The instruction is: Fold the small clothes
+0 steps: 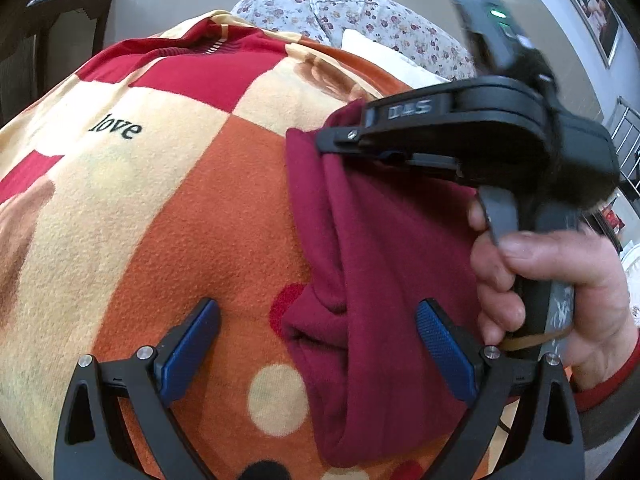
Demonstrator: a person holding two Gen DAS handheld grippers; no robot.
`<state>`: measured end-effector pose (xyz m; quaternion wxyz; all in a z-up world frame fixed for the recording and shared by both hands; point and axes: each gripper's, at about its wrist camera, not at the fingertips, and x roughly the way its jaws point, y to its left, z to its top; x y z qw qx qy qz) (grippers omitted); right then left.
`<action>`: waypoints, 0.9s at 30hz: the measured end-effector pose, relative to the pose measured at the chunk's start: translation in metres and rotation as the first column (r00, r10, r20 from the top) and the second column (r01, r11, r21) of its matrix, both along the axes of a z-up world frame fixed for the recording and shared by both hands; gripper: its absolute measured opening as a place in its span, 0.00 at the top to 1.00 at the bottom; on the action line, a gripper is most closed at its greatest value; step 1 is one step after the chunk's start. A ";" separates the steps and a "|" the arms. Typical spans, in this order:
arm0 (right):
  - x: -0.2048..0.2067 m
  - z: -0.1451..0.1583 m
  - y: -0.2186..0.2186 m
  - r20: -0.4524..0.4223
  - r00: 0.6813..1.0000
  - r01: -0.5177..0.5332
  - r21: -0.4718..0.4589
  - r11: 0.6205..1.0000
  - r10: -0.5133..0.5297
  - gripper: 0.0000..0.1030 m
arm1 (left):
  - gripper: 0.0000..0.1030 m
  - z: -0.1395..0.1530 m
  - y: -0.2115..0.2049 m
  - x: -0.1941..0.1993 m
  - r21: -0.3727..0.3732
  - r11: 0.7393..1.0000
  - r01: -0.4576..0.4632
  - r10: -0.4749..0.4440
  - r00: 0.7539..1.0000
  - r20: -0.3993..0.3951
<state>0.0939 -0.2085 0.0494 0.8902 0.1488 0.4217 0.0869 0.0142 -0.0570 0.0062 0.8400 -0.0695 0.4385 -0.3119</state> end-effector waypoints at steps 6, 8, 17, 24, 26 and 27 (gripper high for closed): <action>-0.066 0.042 -0.041 0.122 0.990 0.065 0.037 0.997 -0.069 0.55 | 0.05 0.000 0.000 -0.001 -0.001 1.000 -0.002 0.002 1.000 0.001; -0.090 0.051 -0.063 0.131 0.981 0.146 -0.027 0.989 -0.141 0.60 | 0.05 0.000 -0.001 -0.001 0.001 1.000 -0.004 0.004 1.000 0.001; -0.084 -0.001 -0.137 0.012 0.933 0.361 -0.050 0.931 -0.360 0.86 | 0.03 -0.001 -0.004 -0.002 0.014 1.000 -0.006 0.006 1.000 0.011; -0.083 0.038 -0.099 0.021 0.961 0.275 -0.021 0.961 -0.274 0.62 | 0.03 -0.001 -0.002 0.000 -0.003 1.000 -0.007 0.007 1.000 0.000; -0.076 0.038 -0.082 0.007 0.970 0.242 -0.034 0.970 -0.242 0.40 | 0.03 -0.001 -0.002 0.001 -0.002 1.000 -0.005 0.005 1.000 0.000; -0.072 0.034 -0.072 -0.004 0.976 0.218 -0.051 0.975 -0.218 0.40 | 0.03 -0.001 -0.001 0.001 -0.002 1.000 -0.005 0.005 1.000 0.000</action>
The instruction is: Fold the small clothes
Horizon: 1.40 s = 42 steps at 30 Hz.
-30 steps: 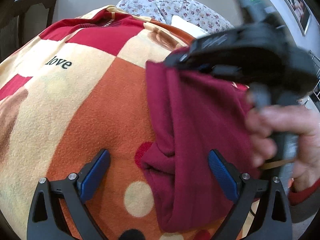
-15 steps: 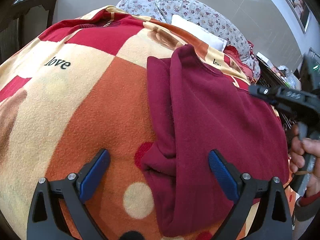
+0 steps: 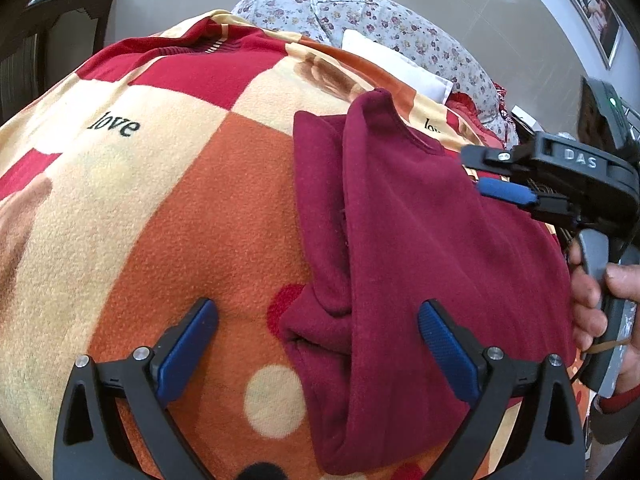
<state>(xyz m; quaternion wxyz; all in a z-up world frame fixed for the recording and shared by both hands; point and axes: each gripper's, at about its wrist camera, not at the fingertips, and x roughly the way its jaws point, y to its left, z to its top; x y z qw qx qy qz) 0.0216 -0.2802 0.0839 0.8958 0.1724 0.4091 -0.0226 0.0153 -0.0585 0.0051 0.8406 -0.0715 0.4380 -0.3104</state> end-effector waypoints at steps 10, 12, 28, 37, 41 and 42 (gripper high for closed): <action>0.012 -0.008 0.011 -0.055 0.998 0.013 0.021 1.000 -0.012 0.39 | 0.02 0.001 -0.001 0.000 0.003 1.000 -0.001 0.001 1.000 -0.001; 0.016 0.004 0.025 -0.056 0.998 -0.024 0.009 1.000 0.025 0.38 | 0.02 0.001 -0.001 0.000 0.003 1.000 -0.001 0.001 1.000 -0.003; 0.108 -0.035 0.123 -0.370 0.909 -0.271 -0.170 0.947 0.193 0.23 | 0.00 -0.003 0.011 -0.004 -0.068 0.998 0.003 -0.005 0.999 -0.040; 0.050 0.000 0.083 -0.145 0.963 -0.240 -0.088 0.967 0.226 0.86 | 0.13 0.004 0.010 -0.013 -0.139 0.989 0.045 -0.049 0.998 -0.031; 0.004 0.035 0.055 -0.030 0.974 -0.227 -0.066 0.972 0.225 0.86 | 0.52 0.020 -0.004 -0.031 -0.171 0.979 0.113 -0.126 0.990 -0.066; -0.006 0.043 0.046 -0.009 0.975 -0.223 -0.061 0.973 0.223 0.86 | 0.55 0.029 -0.012 -0.040 -0.151 0.978 0.143 -0.150 0.988 -0.032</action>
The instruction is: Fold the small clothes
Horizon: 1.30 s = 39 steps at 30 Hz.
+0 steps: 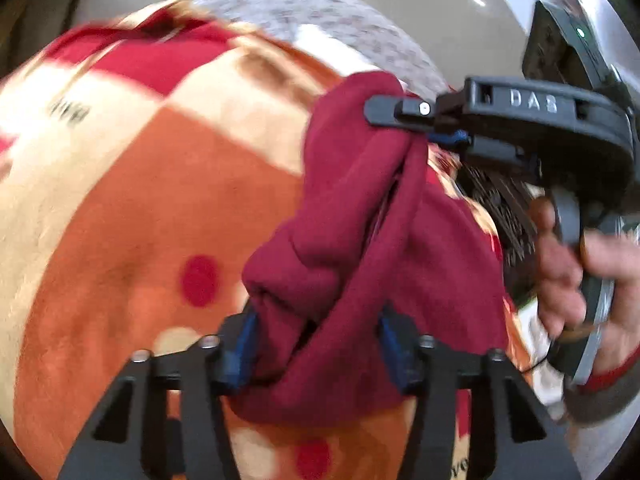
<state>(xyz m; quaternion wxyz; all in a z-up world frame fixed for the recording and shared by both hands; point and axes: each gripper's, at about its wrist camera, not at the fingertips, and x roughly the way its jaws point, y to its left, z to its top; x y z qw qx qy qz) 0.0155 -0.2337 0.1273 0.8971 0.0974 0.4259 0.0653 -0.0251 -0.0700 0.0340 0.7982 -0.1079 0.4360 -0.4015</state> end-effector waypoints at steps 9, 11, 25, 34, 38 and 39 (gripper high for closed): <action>-0.099 0.041 -0.125 0.123 0.977 0.163 0.091 0.982 -0.173 0.86 | 0.56 0.084 -0.108 -0.092 0.065 0.967 0.245 -0.254 0.944 0.212; -0.115 0.035 -0.149 0.124 0.968 0.206 0.094 0.974 -0.217 0.86 | 0.56 0.079 -0.143 -0.107 0.091 0.950 0.298 -0.311 0.927 0.209; -0.197 -0.031 -0.230 0.071 0.906 0.338 0.472 0.814 -0.418 0.50 | 0.19 0.073 -0.105 -0.125 0.221 0.954 0.203 -0.265 0.916 0.302; -0.176 -0.059 -0.190 -0.037 0.919 0.373 0.403 0.836 -0.392 0.30 | 0.19 0.019 -0.112 -0.078 0.296 0.947 0.124 -0.177 0.971 0.158; -0.157 -0.064 -0.170 -0.034 0.920 0.379 0.322 0.867 -0.389 0.76 | 0.19 0.008 -0.119 -0.078 0.339 0.933 0.120 -0.189 0.965 0.180; -0.157 -0.057 -0.164 -0.008 0.927 0.363 0.280 0.889 -0.376 0.76 | 0.19 0.011 -0.118 -0.079 0.336 0.934 0.120 -0.190 0.965 0.182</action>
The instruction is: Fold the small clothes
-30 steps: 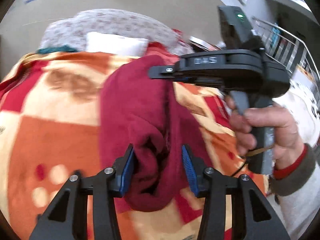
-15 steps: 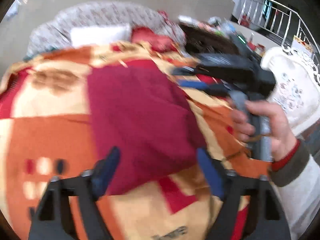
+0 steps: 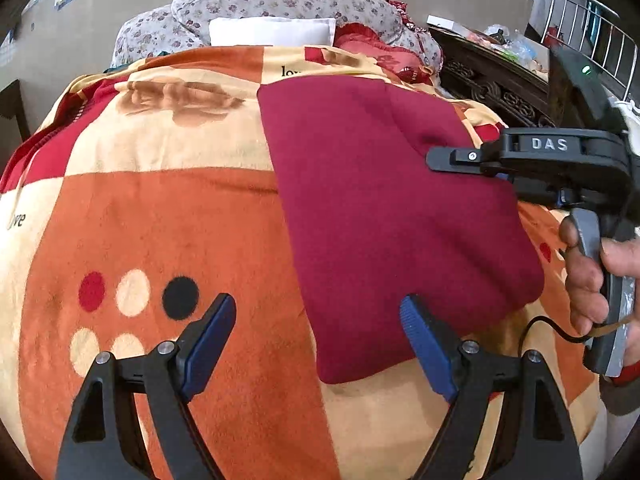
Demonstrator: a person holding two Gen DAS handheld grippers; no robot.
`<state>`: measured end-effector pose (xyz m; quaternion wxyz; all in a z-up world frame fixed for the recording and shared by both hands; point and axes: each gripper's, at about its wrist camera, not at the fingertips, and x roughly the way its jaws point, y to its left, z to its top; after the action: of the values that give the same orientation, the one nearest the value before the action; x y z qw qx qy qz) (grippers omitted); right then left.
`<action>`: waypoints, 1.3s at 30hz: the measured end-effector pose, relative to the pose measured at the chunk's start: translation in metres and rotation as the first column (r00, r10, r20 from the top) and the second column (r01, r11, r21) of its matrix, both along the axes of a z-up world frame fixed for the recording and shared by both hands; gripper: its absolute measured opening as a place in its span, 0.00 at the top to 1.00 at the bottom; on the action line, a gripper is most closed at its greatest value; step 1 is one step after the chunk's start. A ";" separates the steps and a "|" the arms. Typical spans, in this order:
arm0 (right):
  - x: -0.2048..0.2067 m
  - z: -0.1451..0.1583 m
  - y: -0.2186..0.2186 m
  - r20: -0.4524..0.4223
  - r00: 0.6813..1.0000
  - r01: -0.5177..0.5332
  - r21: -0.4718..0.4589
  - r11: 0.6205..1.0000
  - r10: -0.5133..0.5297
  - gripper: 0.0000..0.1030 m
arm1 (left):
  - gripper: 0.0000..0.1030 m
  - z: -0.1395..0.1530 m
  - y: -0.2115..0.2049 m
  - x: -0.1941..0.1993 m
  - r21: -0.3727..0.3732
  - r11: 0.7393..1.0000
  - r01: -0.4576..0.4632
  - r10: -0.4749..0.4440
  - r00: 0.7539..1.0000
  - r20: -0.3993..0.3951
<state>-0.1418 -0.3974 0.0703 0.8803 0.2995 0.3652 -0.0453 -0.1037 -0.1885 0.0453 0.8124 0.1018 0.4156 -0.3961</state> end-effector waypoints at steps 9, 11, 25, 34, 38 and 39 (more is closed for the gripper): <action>-0.010 0.005 -0.009 -0.080 0.994 0.044 -0.277 0.960 -0.069 0.75 | 0.18 0.004 -0.023 0.002 -0.006 1.000 0.008 -0.008 1.000 -0.017; -0.016 -0.002 -0.018 -0.068 0.994 0.070 -0.226 0.972 -0.088 0.70 | 0.18 -0.007 -0.029 0.002 0.026 1.000 0.003 -0.003 1.000 -0.021; -0.049 0.005 0.030 -0.096 0.995 -0.003 -0.343 0.939 -0.032 0.80 | 0.18 -0.006 -0.032 0.000 0.039 0.999 -0.019 0.018 0.999 0.033; -0.072 0.027 0.037 -0.036 0.999 -0.014 -0.303 0.953 0.003 0.79 | 0.18 -0.002 -0.030 -0.002 0.043 0.998 -0.034 0.032 0.998 0.047; -0.067 0.005 0.045 -0.105 0.994 -0.038 -0.321 0.946 0.004 0.79 | 0.18 -0.001 -0.027 0.000 0.038 0.999 -0.036 0.035 0.999 0.031; -0.062 -0.008 0.039 -0.139 0.990 -0.043 -0.284 0.958 0.003 0.79 | 0.18 -0.001 -0.024 0.002 0.029 0.999 -0.038 0.037 0.999 0.017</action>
<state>-0.2038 -0.3582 0.0622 0.8877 0.1609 0.4178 -0.1078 -0.1022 -0.2128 0.0446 0.8215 0.1092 0.4164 -0.3738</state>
